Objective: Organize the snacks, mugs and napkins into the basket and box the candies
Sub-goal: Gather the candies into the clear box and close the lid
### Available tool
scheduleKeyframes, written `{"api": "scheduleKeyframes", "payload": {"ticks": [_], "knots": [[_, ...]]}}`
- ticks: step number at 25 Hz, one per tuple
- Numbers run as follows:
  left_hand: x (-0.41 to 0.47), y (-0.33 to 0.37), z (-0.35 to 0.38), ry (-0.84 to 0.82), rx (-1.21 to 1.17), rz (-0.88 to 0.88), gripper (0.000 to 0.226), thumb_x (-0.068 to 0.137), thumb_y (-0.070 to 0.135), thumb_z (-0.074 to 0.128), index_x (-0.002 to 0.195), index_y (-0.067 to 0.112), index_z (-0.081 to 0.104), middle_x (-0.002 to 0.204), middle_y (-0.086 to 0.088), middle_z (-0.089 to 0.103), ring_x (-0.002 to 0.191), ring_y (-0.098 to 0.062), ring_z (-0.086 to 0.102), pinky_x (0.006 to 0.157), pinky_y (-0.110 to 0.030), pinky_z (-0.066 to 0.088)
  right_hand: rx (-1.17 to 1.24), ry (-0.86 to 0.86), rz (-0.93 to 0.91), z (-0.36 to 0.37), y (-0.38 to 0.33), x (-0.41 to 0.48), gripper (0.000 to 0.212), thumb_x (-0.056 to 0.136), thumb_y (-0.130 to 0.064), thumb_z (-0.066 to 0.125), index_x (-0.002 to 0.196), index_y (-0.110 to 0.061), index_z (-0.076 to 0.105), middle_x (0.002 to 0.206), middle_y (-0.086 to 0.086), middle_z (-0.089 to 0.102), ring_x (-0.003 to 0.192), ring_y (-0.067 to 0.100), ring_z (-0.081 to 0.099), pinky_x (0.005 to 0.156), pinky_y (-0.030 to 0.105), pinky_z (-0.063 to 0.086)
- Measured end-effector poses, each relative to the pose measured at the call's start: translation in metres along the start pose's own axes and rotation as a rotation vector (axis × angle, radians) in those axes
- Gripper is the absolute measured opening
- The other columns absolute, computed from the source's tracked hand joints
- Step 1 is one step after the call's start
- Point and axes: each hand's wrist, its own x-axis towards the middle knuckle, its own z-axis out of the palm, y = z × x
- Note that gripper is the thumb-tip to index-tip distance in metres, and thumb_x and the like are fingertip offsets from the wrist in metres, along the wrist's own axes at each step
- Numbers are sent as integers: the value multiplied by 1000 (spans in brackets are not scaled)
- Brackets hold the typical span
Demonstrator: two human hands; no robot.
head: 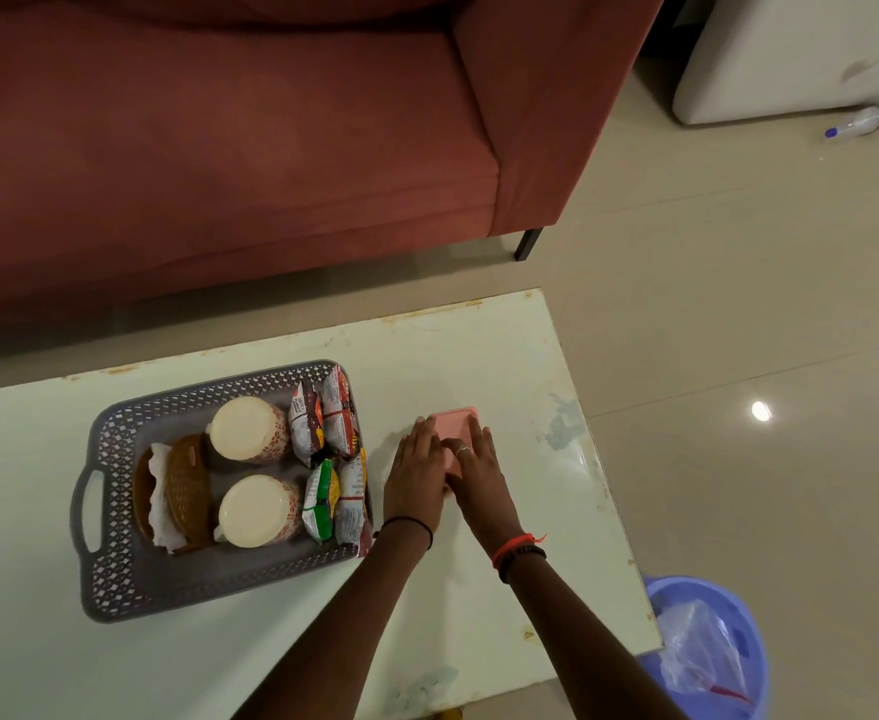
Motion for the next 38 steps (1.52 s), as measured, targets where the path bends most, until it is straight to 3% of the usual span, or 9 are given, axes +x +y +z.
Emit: {"api": "scheduleKeyframes", "payload": {"ticks": [6,11,15,18,20,22,25,32,38], "knots": [[4,8,-2,-37,-162,-117,51,93,12,48,141,9,28,152,-7,28,133,-20,40,112,-30,34,9,30,0,-6,-4,0,45,92,-9,55,136,-12,44,158,15,17,144,35,22,114,44,35],[5,-8,-3,-34,-200,-232,46,97,5,37,141,0,23,147,-13,34,129,-24,45,107,-30,37,375,148,257,-34,-13,27,52,90,-12,59,138,-7,41,145,11,37,125,28,50,100,26,41],[-19,-14,27,-186,-316,-166,53,95,7,38,145,15,23,156,-1,19,138,-26,33,92,-9,31,-11,-22,-12,-40,-23,48,46,92,-15,57,136,-5,47,137,16,50,123,32,49,105,35,38],[-19,3,47,173,-227,-126,45,99,22,24,143,30,27,151,14,31,142,-15,-11,102,-2,12,-490,-165,-207,-41,-27,54,47,98,-2,36,144,-11,34,151,18,29,129,36,38,100,45,38],[-14,12,51,256,-304,-113,44,100,14,27,143,22,27,154,5,27,144,-12,18,108,-11,19,-672,-176,-226,-45,-27,55,50,96,7,30,144,-6,30,154,22,21,127,38,37,99,47,40],[-5,17,28,200,-470,-320,48,94,-4,31,139,13,30,148,-7,29,131,-19,43,102,-23,35,-651,-237,-190,-48,-26,59,49,96,5,31,145,-1,27,152,24,23,126,39,37,101,50,39],[12,9,6,321,-586,-329,67,88,-16,28,147,16,17,153,-9,21,133,-14,34,105,-32,37,-430,-326,-82,-57,-28,60,50,98,-12,41,145,-3,27,146,24,33,129,38,38,104,47,36],[44,-13,-28,116,-176,-128,40,94,7,40,134,14,42,132,-9,50,119,-25,50,98,-38,44,-65,-249,84,-72,-10,56,56,79,-7,69,129,5,47,129,23,55,117,34,54,96,39,48],[47,-21,-33,72,63,-57,23,95,12,40,116,11,48,119,-9,55,112,-26,52,89,-37,43,6,-230,103,-70,-3,52,53,83,-9,65,132,2,46,133,21,52,121,34,51,94,42,50]]}}
